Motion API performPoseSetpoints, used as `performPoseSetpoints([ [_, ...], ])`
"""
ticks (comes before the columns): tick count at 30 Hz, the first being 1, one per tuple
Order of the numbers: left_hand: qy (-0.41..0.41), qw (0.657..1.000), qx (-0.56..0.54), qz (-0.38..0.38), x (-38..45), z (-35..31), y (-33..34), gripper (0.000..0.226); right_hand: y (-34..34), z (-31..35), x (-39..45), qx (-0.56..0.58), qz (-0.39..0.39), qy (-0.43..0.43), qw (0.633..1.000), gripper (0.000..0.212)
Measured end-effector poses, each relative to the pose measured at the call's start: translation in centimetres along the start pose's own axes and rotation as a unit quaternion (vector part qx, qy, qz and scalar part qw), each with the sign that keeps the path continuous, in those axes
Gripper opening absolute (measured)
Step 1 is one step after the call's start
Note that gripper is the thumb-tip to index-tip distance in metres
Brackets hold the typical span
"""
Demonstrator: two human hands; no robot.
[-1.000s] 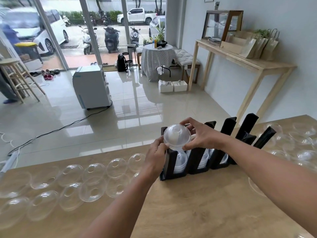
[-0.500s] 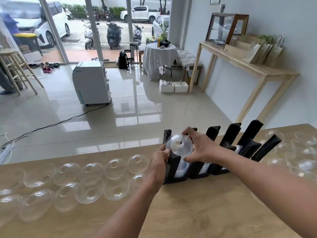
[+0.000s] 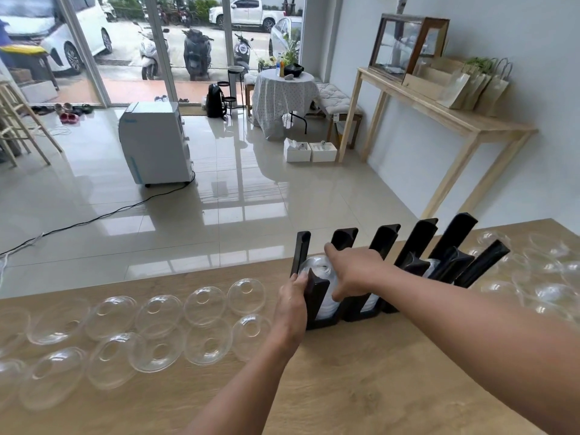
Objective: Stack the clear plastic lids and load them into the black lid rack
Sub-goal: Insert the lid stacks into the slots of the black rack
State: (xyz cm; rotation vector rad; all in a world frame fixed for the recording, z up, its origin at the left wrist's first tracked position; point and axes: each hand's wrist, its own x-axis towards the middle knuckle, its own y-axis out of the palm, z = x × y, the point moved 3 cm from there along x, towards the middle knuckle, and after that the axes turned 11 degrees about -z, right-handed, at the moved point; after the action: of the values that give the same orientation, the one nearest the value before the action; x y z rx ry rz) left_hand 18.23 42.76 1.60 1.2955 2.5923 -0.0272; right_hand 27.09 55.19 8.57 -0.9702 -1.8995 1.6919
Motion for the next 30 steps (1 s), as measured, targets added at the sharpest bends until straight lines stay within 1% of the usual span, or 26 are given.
performPoseSetpoints([
  [2, -0.014, 1.0, 0.002, 0.015, -0.1, 0.3, 0.1, 0.07, 0.2, 0.4, 0.2, -0.04, -0.002, 0.001, 0.999, 0.101],
  [3, -0.016, 1.0, 0.001, 0.024, -0.1, 0.3, 0.1, 0.069, 0.4, 0.5, 0.3, -0.052, -0.006, 0.002, 0.999, 0.101],
  [6, 0.0, 0.999, 0.002, 0.043, 0.0, 0.2, 0.1, 0.052, 0.6, 0.6, 0.4, -0.073, -0.011, 0.007, 0.997, 0.099],
  [7, 0.004, 0.999, 0.003, 0.049, 0.0, 0.2, 0.1, 0.051, 0.6, 0.6, 0.4, -0.078, -0.007, 0.006, 0.997, 0.096],
  [10, 0.012, 0.998, 0.003, 0.059, -0.1, 0.7, -0.1, 0.055, 0.7, 0.6, 0.5, -0.081, 0.008, -0.001, 0.997, 0.075],
  [13, 0.021, 0.999, 0.01, 0.044, 0.1, 1.2, -0.2, 0.062, 0.7, 0.3, 0.7, -0.078, 0.011, -0.006, 0.997, 0.057],
  [15, 0.021, 0.999, 0.003, 0.039, 0.2, 1.4, -0.2, 0.066, 0.7, 0.3, 0.8, -0.079, 0.007, -0.007, 0.997, 0.048],
  [20, 0.018, 0.998, 0.036, 0.046, 0.0, 1.3, -0.3, 0.061, 0.4, 0.2, 0.7, -0.05, 0.012, 0.003, 0.999, 0.049],
  [26, 0.018, 0.997, 0.064, 0.043, -0.5, 0.6, -0.6, 0.063, -0.2, 0.2, 0.5, -0.018, 0.03, 0.023, 0.999, 0.047],
  [28, 0.013, 0.997, 0.068, 0.032, -0.5, 0.5, -0.8, 0.07, -0.3, 0.2, 0.3, -0.014, 0.027, 0.026, 0.999, 0.048],
  [30, 0.002, 0.998, 0.065, 0.022, -0.8, 0.3, -1.0, 0.084, -0.6, 0.3, 0.1, -0.013, 0.024, 0.029, 0.999, 0.05],
])
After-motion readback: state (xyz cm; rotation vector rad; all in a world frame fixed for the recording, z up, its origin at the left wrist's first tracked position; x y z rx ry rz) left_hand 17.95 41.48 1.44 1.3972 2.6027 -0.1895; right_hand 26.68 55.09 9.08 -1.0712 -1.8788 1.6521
